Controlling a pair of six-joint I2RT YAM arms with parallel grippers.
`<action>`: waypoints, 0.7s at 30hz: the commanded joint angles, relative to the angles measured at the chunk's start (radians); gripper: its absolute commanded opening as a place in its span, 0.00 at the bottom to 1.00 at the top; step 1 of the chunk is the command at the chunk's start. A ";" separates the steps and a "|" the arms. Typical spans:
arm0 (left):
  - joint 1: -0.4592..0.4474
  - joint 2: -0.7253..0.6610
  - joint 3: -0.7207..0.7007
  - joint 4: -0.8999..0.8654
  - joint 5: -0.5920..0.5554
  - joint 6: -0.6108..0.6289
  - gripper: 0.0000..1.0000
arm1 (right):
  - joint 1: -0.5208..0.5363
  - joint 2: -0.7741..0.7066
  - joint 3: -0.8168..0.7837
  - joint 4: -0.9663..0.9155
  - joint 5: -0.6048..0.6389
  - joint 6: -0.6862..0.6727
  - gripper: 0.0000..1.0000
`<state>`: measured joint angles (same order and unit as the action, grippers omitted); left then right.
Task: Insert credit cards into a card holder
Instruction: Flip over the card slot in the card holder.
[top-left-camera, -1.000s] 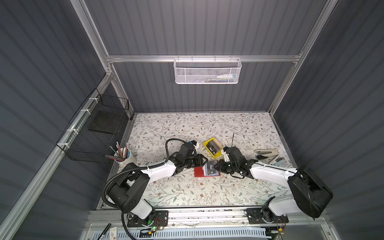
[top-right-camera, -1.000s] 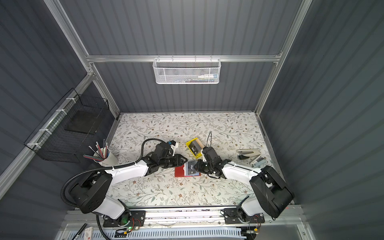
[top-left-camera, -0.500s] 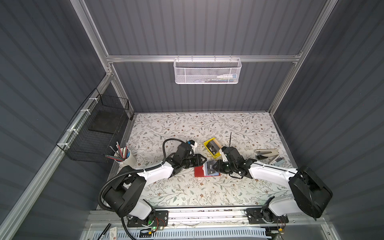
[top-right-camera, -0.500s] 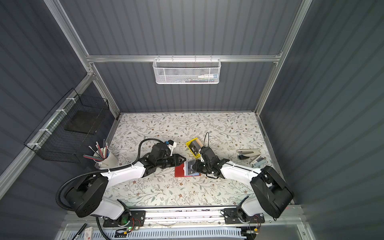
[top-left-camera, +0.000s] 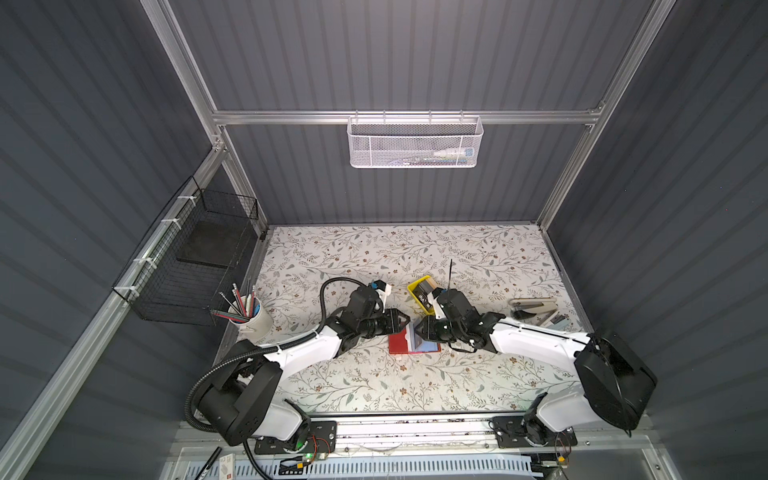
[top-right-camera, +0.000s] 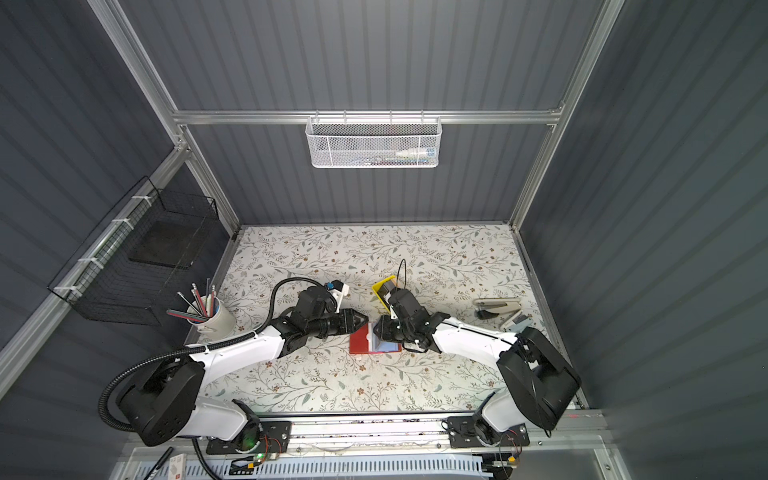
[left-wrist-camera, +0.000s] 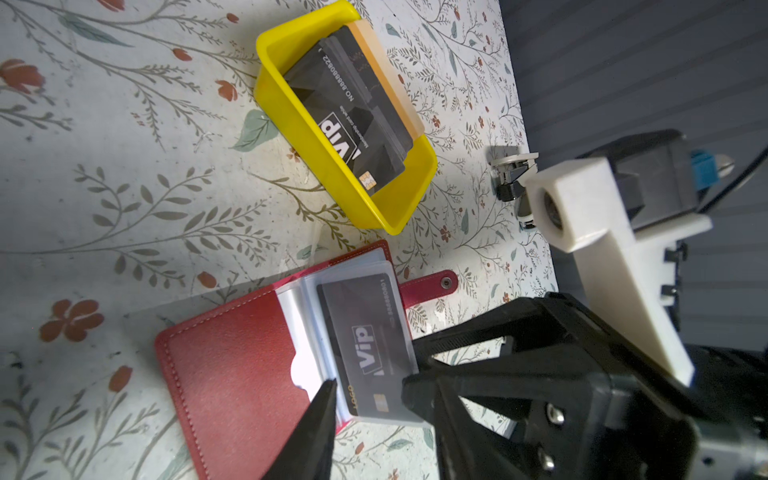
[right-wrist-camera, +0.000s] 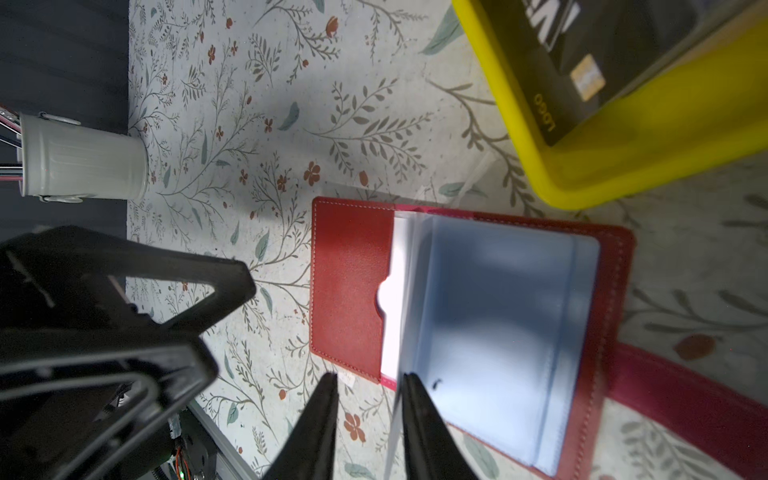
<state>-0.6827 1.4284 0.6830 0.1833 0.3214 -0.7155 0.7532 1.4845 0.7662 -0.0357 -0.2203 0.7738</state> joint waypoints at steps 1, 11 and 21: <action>0.011 -0.028 0.003 -0.042 -0.021 0.027 0.40 | 0.023 0.037 0.045 -0.025 -0.005 -0.010 0.32; 0.014 -0.063 0.027 -0.143 -0.062 0.057 0.41 | 0.060 0.069 0.089 -0.020 -0.003 -0.019 0.33; 0.014 -0.019 0.042 -0.104 -0.011 0.051 0.41 | 0.047 -0.064 0.014 -0.073 0.094 -0.044 0.33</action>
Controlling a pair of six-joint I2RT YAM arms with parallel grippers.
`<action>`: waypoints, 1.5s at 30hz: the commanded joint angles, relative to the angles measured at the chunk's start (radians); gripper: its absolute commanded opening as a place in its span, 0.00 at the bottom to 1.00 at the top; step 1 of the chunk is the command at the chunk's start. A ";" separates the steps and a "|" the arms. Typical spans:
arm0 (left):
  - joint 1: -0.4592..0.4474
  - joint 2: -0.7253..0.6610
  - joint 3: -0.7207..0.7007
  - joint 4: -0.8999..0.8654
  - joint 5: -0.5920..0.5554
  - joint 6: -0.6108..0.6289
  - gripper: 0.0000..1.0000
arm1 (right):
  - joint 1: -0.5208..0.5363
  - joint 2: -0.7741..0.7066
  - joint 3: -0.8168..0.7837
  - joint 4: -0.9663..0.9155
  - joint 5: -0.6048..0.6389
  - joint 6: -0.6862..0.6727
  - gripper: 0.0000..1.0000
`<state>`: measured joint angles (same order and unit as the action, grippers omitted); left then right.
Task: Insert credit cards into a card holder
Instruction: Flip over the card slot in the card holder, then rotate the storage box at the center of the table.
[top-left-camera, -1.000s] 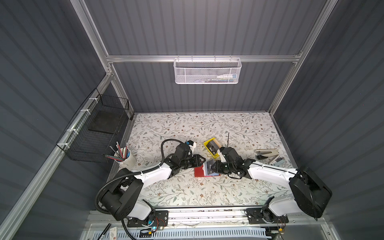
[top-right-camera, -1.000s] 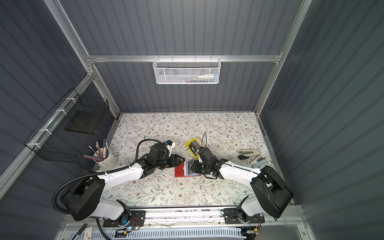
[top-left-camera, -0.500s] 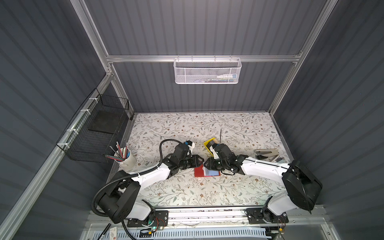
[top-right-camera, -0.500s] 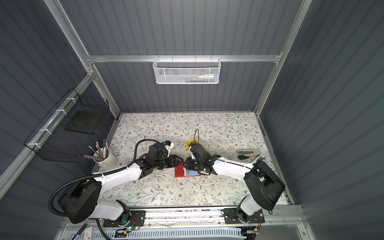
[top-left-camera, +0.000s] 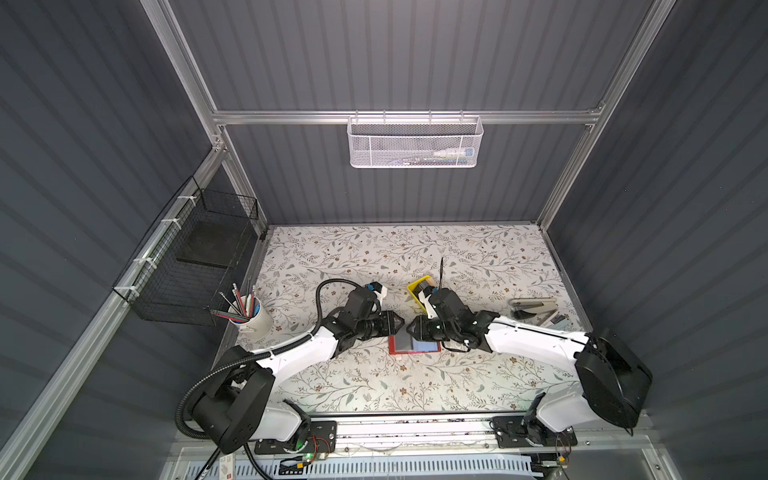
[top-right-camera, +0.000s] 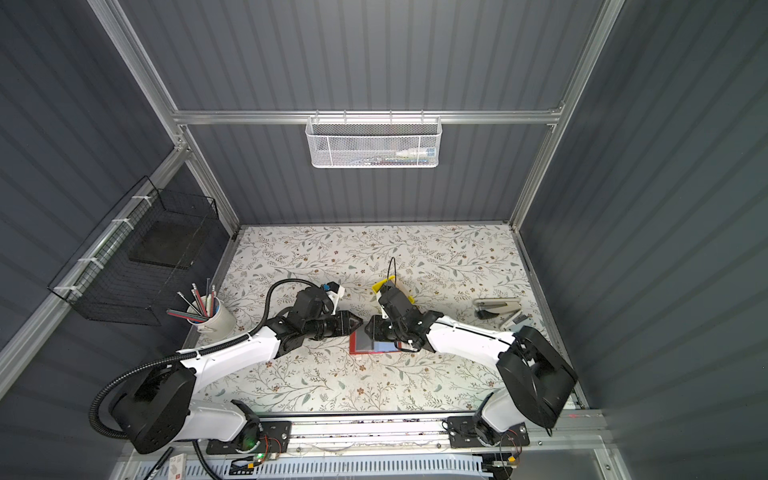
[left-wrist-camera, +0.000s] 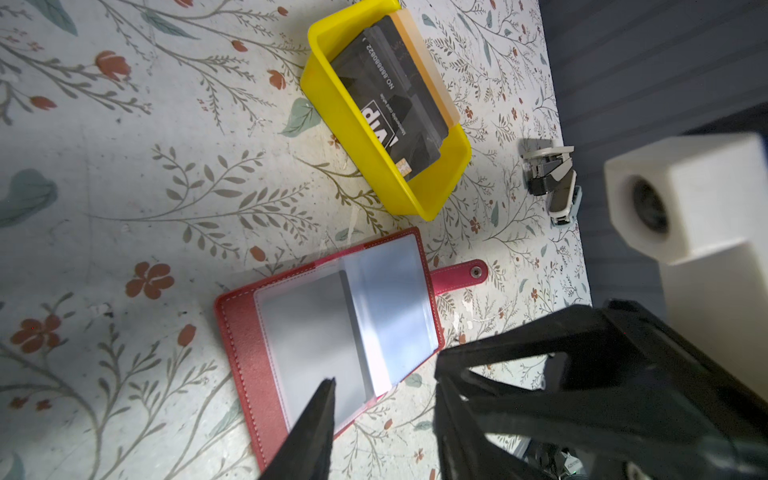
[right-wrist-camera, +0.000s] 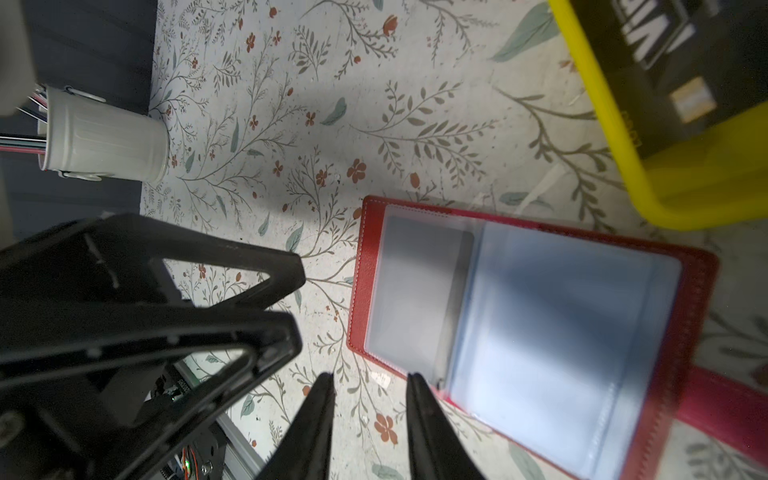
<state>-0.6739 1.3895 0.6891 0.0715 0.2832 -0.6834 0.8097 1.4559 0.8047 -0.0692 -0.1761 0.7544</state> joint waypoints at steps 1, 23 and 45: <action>0.005 0.025 0.041 0.011 0.034 0.017 0.41 | -0.013 -0.049 -0.029 -0.044 0.056 -0.031 0.33; 0.002 0.395 0.366 -0.052 0.023 -0.025 0.43 | -0.415 0.063 0.227 -0.256 -0.128 -0.338 0.60; 0.007 0.376 0.346 -0.047 -0.003 -0.005 0.44 | -0.479 0.300 0.314 -0.230 -0.227 -0.302 0.70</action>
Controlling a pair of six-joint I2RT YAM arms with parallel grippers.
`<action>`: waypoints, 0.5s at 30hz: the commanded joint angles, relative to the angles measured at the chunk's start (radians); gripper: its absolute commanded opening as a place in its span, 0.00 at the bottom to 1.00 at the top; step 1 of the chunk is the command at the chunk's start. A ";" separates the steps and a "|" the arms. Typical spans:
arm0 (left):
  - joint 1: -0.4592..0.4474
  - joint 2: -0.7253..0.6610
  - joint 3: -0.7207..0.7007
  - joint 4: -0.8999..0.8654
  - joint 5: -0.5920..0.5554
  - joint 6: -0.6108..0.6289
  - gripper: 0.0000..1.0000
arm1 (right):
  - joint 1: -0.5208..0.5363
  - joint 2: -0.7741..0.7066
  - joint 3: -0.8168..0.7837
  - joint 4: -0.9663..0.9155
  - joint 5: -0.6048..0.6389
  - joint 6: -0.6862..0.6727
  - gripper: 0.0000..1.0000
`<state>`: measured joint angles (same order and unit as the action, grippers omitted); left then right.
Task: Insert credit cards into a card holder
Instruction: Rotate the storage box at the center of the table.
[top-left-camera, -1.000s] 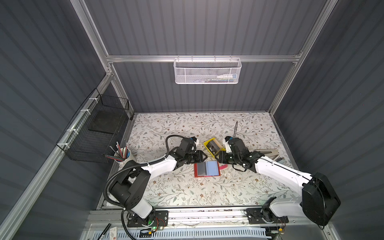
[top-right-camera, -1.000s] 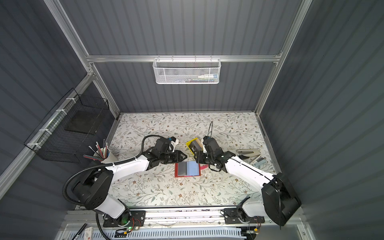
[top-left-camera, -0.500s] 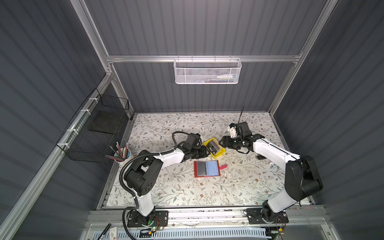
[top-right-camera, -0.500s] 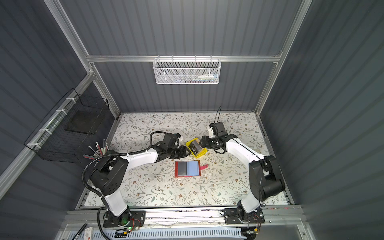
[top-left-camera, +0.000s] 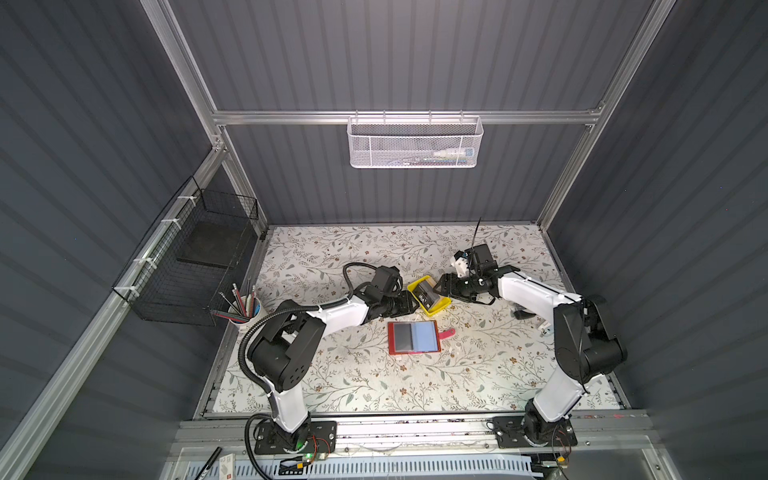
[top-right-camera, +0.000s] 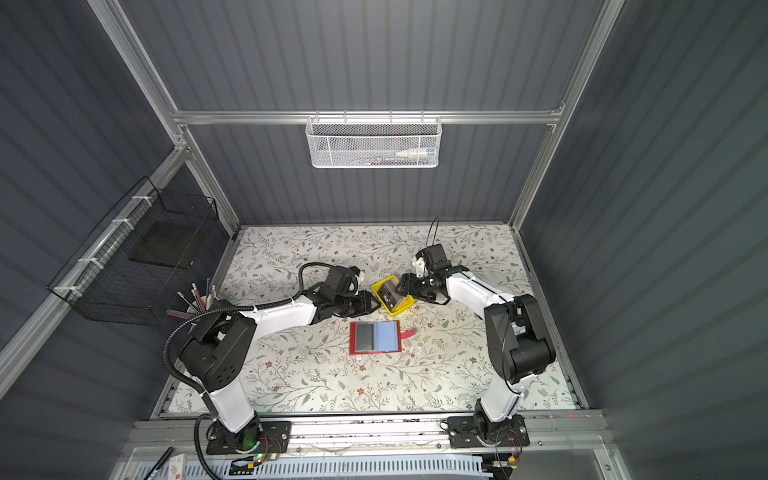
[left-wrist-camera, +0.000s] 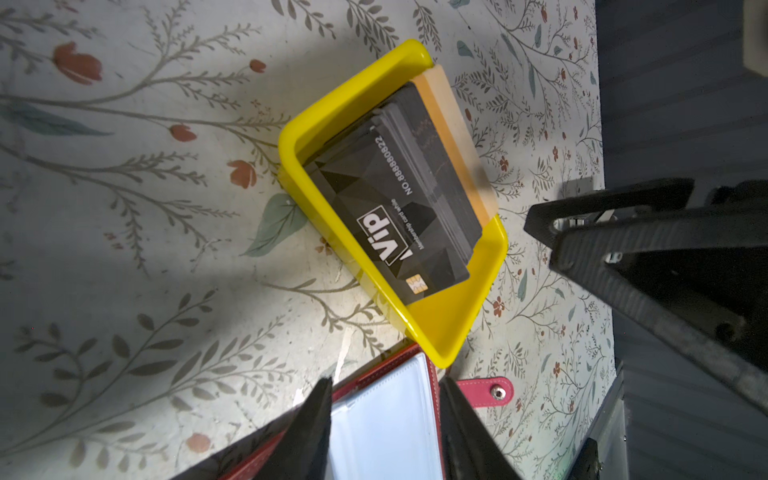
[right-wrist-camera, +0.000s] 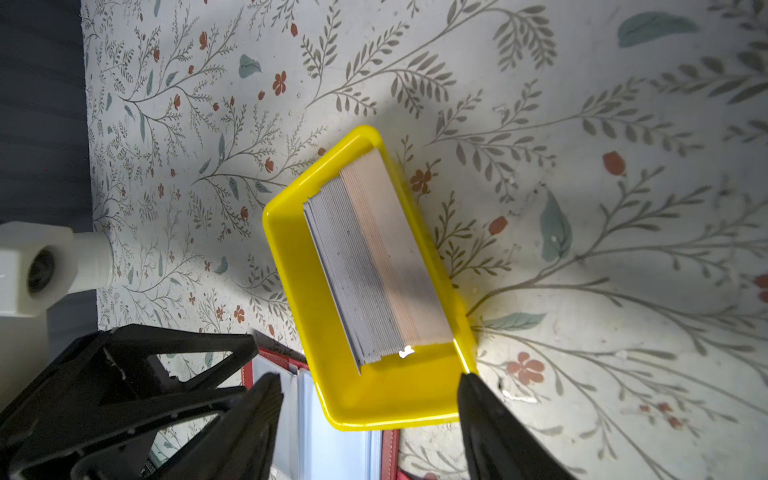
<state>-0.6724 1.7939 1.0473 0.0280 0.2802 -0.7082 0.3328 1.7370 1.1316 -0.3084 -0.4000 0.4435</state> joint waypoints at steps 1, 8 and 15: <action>0.005 -0.032 -0.014 -0.004 -0.001 0.019 0.44 | -0.002 0.021 -0.016 0.010 0.006 0.010 0.70; 0.006 -0.047 -0.025 -0.005 0.001 0.026 0.44 | -0.001 0.037 -0.021 0.020 0.032 0.015 0.71; 0.007 -0.058 -0.036 0.005 0.000 0.018 0.44 | 0.004 0.061 -0.043 0.049 0.021 0.016 0.71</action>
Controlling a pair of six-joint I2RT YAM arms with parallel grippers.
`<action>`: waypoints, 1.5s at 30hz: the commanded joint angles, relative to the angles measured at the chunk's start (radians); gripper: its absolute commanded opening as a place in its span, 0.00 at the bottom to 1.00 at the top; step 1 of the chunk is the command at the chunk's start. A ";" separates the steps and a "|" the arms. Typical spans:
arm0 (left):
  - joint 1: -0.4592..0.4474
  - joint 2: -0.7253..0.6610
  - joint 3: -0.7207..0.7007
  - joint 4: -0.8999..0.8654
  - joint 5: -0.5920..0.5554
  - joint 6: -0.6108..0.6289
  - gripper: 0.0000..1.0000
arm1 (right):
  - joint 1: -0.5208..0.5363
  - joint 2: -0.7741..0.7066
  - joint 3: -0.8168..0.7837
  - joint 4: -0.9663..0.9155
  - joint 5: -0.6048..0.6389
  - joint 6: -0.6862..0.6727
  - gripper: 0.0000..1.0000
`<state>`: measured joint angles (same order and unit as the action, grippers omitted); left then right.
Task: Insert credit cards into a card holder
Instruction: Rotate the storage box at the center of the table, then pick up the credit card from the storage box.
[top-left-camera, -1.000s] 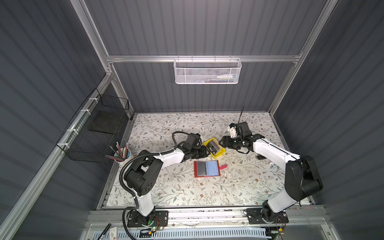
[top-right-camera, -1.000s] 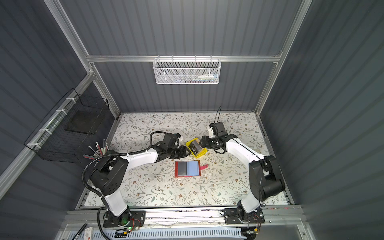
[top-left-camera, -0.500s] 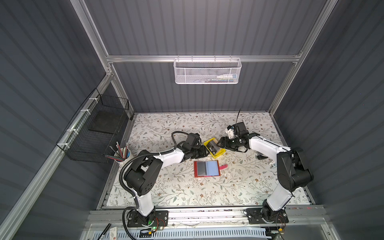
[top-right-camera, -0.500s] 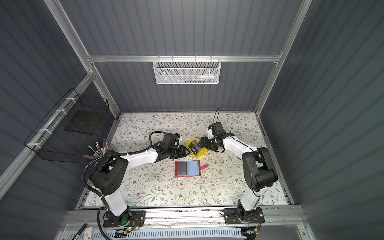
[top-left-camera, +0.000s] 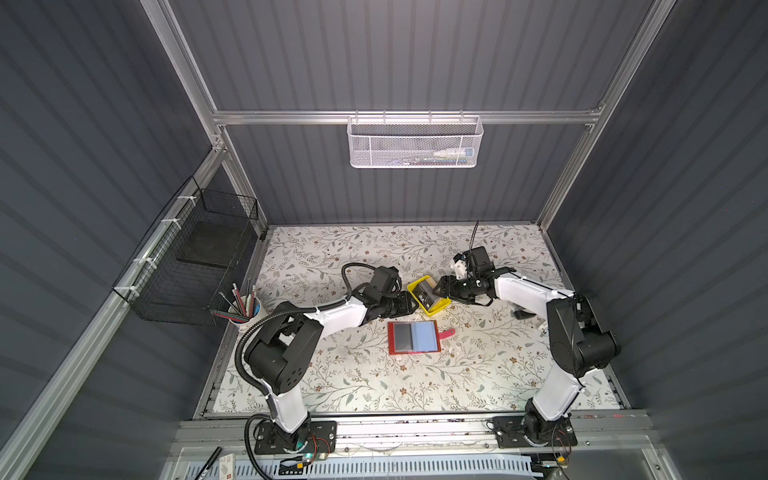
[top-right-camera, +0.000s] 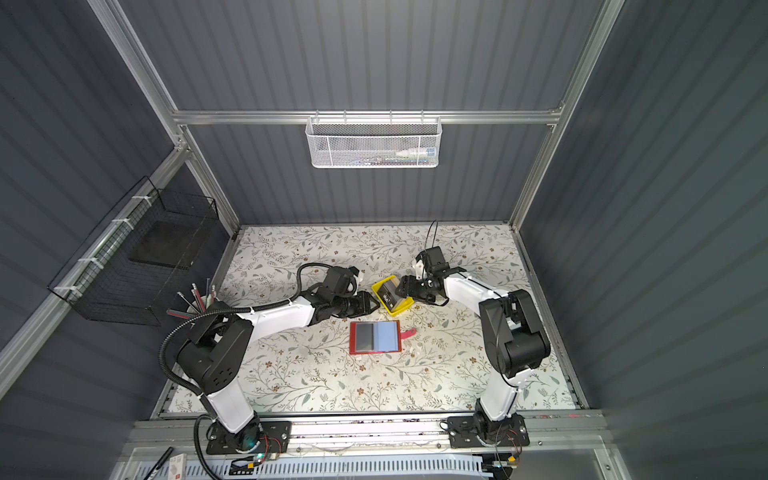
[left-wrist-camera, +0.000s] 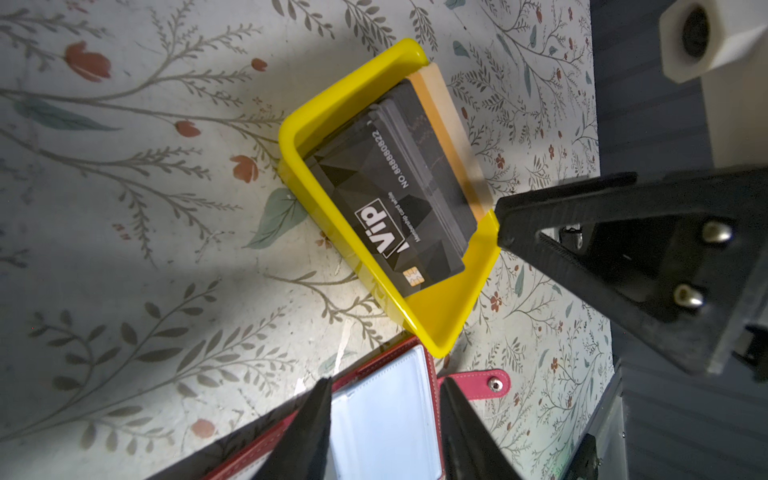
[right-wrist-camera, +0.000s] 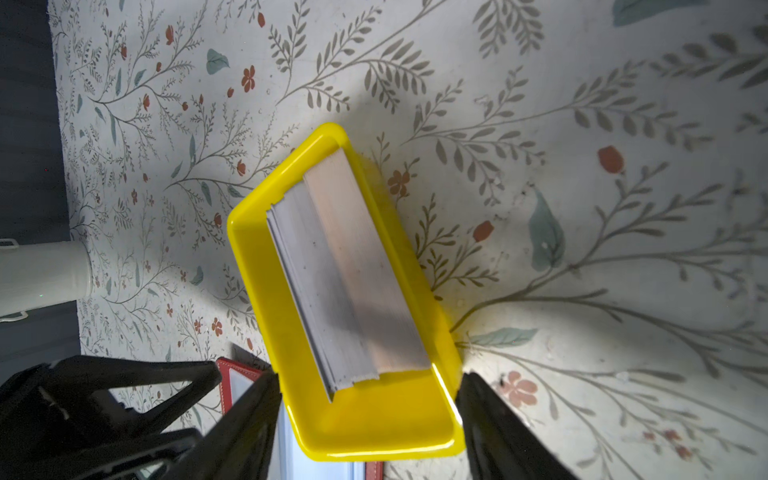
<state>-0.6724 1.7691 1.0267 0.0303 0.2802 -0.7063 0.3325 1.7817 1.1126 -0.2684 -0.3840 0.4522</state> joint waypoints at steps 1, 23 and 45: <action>0.007 -0.037 -0.015 0.002 0.000 0.015 0.44 | 0.006 0.014 -0.027 0.012 0.007 0.007 0.71; 0.053 -0.097 -0.031 -0.012 0.041 0.043 0.43 | 0.108 -0.052 -0.045 0.001 0.106 0.066 0.68; 0.074 0.130 0.205 -0.064 0.082 0.102 0.31 | 0.116 0.028 0.120 -0.114 0.160 0.030 0.82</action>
<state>-0.6048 1.8801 1.1885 -0.0196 0.3565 -0.6312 0.4416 1.7863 1.2098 -0.3405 -0.2386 0.5003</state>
